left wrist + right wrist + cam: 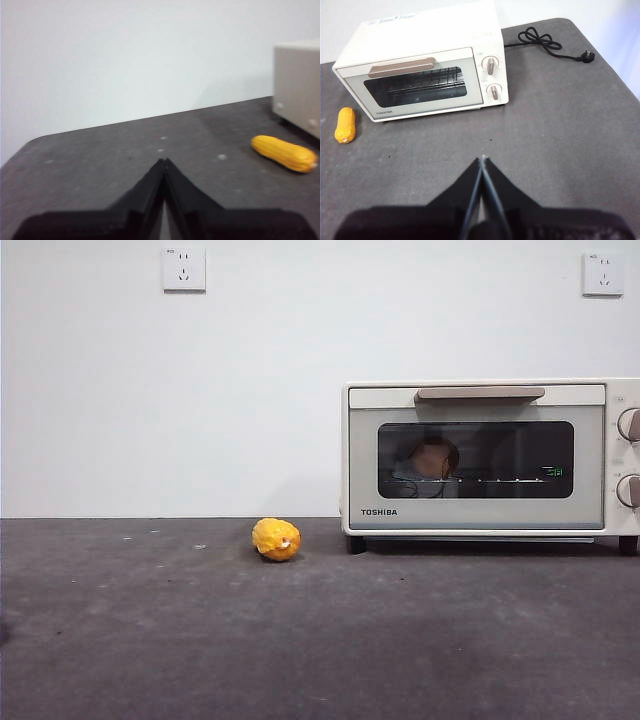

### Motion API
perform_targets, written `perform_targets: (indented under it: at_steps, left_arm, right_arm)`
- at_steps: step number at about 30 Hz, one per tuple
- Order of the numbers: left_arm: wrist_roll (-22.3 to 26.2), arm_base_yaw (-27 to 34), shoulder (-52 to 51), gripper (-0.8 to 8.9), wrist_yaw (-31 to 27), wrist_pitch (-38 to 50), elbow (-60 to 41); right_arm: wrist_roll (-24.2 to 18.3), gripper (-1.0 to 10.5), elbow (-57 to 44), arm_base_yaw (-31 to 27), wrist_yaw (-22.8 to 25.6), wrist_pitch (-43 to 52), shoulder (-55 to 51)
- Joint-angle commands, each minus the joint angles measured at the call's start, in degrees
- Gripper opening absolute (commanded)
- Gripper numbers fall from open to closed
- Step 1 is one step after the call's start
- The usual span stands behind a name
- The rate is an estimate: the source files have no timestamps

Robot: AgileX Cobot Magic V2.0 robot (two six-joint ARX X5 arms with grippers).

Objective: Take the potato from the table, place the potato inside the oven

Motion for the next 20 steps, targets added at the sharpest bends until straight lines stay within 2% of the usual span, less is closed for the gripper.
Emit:
perform_targets:
  at_steps: [1, 9, 20]
  left_arm:
    - [-0.81, 0.22, -0.11, -0.04, -0.72, 1.6, -2.56]
    - [-0.79, 0.02, -0.13, -0.04, -0.68, 2.16, -4.44]
    - [-0.59, -2.12, -0.13, -0.04, -0.72, -7.39, -4.44]
  right_arm:
    - [-0.02, 0.0, 0.02, 0.07, 0.15, -1.18, -0.09]
    - [-0.02, 0.0, 0.02, 0.07, 0.17, -1.18, -0.07]
    - [-0.02, 0.0, 0.02, 0.07, 0.17, -1.18, -0.07]
